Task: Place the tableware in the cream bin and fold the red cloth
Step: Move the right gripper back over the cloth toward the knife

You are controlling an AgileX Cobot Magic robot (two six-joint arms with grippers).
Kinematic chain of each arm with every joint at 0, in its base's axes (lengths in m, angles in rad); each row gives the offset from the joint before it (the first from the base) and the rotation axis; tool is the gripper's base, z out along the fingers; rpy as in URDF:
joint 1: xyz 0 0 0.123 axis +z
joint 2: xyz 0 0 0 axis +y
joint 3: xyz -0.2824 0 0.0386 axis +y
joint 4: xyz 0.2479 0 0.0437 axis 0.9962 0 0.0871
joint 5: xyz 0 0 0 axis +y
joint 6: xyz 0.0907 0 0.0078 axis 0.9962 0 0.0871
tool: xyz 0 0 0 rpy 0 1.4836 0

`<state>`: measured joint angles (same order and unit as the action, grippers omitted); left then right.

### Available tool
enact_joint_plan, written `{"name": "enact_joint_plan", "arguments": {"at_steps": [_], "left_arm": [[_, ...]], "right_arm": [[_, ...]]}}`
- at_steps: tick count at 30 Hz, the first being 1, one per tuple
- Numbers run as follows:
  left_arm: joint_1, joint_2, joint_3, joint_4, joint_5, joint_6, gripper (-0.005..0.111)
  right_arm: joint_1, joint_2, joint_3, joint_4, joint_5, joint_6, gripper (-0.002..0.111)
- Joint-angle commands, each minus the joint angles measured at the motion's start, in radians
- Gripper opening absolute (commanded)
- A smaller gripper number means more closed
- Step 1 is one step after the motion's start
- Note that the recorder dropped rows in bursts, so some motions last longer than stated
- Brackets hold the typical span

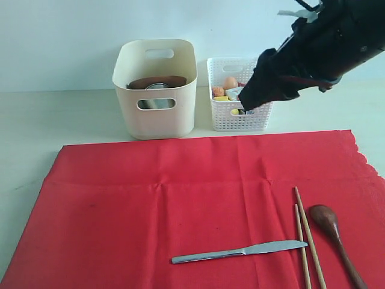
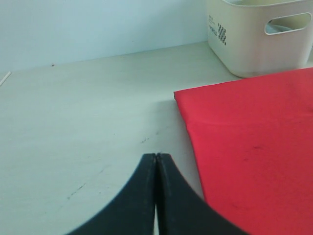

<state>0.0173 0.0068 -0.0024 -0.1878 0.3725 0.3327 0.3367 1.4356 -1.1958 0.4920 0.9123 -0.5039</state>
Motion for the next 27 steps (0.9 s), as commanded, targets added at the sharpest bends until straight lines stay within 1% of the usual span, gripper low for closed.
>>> {"name": "enact_joint_plan", "arguments": {"at_steps": [1,6,10,12,18,27], "left_arm": [[-0.008,-0.007,0.002,-0.005,-0.001,0.004,0.000],[-0.008,-0.007,0.002,-0.005,-0.001,0.004,0.000],[-0.010,-0.007,0.002,-0.005,-0.001,0.004,0.000],[-0.010,-0.007,0.002,-0.005,-0.001,0.004,0.000],[-0.010,-0.007,0.002,-0.005,-0.001,0.004,0.000],[-0.010,-0.007,0.002,-0.005,-0.001,0.004,0.000]], "right_arm": [[0.000,0.010,0.043,0.001,0.042,-0.233,0.059],[0.000,0.068,0.141,0.005,0.059,-0.559,0.059],[0.000,0.128,0.183,0.001,0.059,-0.727,0.059],[0.000,0.157,0.185,-0.024,0.059,-0.760,0.059],[0.000,0.232,0.185,-0.101,0.031,-0.778,0.059],[0.000,0.339,0.185,-0.132,-0.017,-0.804,0.059]]}}
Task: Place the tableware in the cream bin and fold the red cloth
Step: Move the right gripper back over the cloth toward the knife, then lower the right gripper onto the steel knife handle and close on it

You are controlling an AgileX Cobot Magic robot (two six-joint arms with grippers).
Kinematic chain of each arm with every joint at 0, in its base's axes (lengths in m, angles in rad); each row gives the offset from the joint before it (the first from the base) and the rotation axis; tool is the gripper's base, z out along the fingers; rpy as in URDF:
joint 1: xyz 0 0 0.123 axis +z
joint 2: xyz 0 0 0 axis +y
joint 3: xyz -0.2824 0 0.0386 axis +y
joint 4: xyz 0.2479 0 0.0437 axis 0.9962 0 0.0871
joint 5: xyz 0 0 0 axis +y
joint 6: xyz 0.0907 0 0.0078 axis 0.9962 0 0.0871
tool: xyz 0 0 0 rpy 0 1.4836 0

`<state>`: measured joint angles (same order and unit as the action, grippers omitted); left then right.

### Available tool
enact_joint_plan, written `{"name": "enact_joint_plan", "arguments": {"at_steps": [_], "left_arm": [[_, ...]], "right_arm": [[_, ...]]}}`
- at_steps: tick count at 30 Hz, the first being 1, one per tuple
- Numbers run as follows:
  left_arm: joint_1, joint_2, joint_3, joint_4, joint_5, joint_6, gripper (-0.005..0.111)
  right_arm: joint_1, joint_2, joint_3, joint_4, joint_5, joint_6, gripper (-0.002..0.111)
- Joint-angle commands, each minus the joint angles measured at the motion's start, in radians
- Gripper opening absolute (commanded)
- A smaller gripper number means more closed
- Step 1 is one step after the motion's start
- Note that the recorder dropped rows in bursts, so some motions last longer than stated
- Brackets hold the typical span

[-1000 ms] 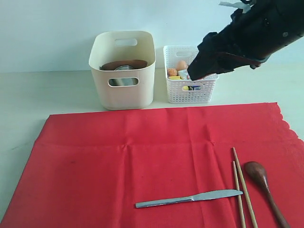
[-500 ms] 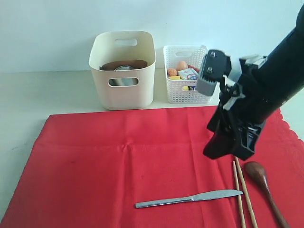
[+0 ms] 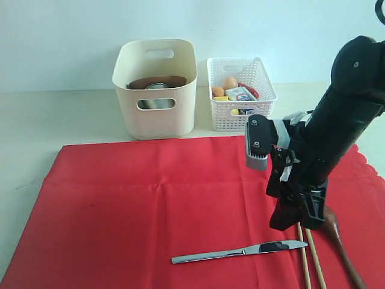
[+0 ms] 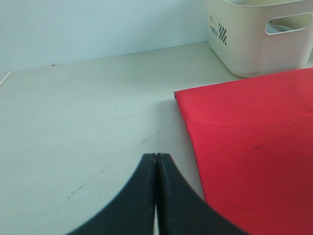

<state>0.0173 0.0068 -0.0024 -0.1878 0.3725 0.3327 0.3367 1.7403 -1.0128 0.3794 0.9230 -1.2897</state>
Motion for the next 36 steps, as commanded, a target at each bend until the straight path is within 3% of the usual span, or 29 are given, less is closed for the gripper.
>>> {"name": "enact_joint_plan", "arguments": {"at_steps": [1,8,20,36], "left_arm": [[-0.010,-0.007,0.002,-0.005,-0.001,0.004,0.000],[-0.010,-0.007,0.002,-0.005,-0.001,0.004,0.000],[-0.010,-0.007,0.002,-0.005,-0.001,0.004,0.000],[-0.010,-0.007,0.002,-0.005,-0.001,0.004,0.000]], "right_arm": [[0.000,0.044,0.002,-0.019,-0.033,-0.018,0.059],[0.021,0.111,0.002,-0.020,-0.089,-0.018,0.059],[0.164,0.218,0.002,-0.013,-0.176,0.007,0.059],[0.197,0.195,-0.002,-0.047,-0.143,0.087,0.059]]}}
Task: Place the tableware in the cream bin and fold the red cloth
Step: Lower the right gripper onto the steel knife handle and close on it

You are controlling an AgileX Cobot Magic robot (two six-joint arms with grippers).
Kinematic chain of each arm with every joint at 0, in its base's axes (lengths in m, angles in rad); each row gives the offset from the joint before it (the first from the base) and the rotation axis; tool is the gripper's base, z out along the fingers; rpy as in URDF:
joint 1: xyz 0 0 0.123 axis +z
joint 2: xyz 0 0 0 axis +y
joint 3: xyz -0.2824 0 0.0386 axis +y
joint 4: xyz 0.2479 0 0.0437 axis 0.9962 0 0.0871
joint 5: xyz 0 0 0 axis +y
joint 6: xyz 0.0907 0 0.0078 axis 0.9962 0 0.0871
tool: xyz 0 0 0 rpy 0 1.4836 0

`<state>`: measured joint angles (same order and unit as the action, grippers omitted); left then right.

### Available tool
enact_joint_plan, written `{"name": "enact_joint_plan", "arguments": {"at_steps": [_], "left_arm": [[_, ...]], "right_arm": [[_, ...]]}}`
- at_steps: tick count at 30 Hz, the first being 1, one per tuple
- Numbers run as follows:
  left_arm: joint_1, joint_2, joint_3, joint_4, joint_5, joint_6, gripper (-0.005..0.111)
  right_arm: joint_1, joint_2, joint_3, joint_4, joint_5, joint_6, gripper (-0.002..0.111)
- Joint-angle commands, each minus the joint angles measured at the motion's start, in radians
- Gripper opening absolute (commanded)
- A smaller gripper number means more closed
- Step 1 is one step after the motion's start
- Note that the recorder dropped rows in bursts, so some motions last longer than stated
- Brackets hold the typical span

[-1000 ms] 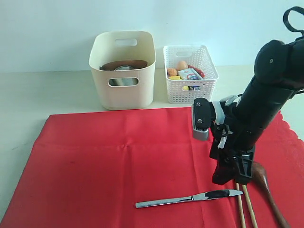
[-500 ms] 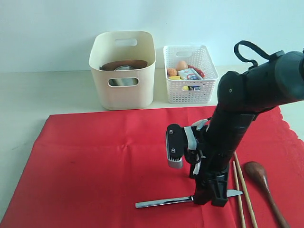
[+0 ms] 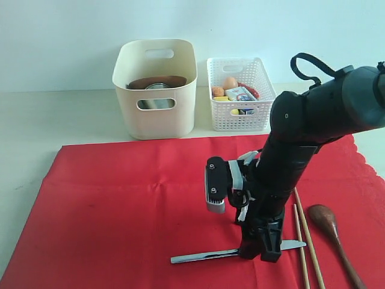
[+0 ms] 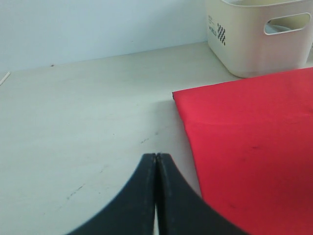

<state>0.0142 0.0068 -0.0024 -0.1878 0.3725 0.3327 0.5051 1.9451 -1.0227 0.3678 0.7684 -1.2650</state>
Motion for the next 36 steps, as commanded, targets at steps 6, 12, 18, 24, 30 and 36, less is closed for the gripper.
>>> {"name": "enact_joint_plan", "arguments": {"at_steps": [6,12,18,24,30,36], "left_arm": [[-0.007,-0.007,0.002,-0.005,-0.001,0.004,0.000],[-0.007,-0.007,0.002,-0.005,-0.001,0.004,0.000],[-0.007,-0.007,0.002,-0.005,-0.001,0.004,0.000],[-0.007,-0.007,0.002,-0.005,-0.001,0.004,0.000],[-0.007,-0.007,0.002,-0.005,-0.001,0.004,0.000],[-0.007,-0.007,0.002,-0.005,-0.001,0.004,0.000]], "right_arm": [[0.113,-0.045,0.009,-0.180,0.015,0.234,0.057],[0.181,-0.043,0.037,-0.325,-0.071,0.429,0.057],[0.181,-0.043,0.078,-0.325,-0.192,0.441,0.056],[0.181,-0.043,0.078,-0.321,-0.191,0.463,0.045],[0.181,-0.043,0.078,-0.315,-0.146,0.491,0.018],[0.181,-0.045,0.043,-0.315,-0.007,0.491,0.000]]}}
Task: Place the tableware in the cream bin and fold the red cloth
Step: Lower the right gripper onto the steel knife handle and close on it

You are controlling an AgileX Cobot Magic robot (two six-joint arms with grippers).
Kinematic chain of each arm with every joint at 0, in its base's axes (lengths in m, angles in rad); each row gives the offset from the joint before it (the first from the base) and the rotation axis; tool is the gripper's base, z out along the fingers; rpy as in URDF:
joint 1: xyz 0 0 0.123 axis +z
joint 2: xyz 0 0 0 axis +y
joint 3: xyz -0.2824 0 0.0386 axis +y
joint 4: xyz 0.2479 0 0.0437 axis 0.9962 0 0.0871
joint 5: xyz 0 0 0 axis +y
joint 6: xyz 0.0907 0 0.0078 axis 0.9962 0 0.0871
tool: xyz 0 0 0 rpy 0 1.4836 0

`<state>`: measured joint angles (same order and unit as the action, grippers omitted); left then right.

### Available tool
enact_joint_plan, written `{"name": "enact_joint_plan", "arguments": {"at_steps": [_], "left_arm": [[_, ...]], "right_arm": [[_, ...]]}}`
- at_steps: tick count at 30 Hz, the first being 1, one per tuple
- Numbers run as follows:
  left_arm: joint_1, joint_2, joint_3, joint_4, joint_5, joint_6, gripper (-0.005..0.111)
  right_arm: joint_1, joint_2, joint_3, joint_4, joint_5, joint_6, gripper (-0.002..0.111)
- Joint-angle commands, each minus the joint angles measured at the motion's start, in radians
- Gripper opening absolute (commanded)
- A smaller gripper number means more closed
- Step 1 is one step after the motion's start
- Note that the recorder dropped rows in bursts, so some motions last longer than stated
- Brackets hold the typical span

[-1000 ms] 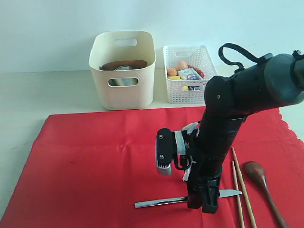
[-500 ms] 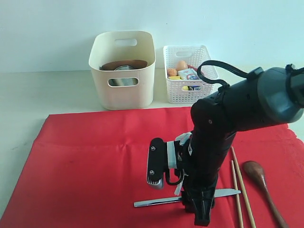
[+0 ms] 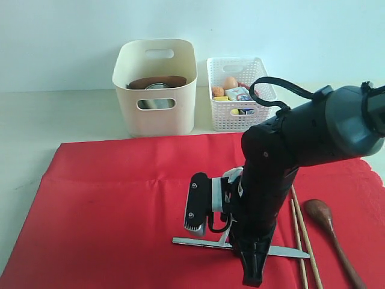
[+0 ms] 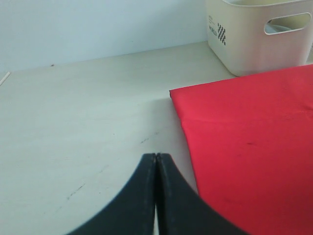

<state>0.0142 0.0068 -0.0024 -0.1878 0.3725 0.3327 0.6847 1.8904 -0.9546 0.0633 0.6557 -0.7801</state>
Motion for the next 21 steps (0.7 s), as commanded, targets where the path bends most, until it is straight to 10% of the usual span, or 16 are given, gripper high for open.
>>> {"name": "enact_joint_plan", "arguments": {"at_steps": [1,21], "left_arm": [[-0.007,-0.007,0.002,-0.005,-0.001,0.004,0.000],[-0.007,-0.007,0.002,-0.005,-0.001,0.004,0.000]], "right_arm": [[0.001,0.007,-0.039,-0.010,0.128,0.008,0.000],[-0.001,-0.323,-0.089,-0.016,0.140,0.112,0.000]]}}
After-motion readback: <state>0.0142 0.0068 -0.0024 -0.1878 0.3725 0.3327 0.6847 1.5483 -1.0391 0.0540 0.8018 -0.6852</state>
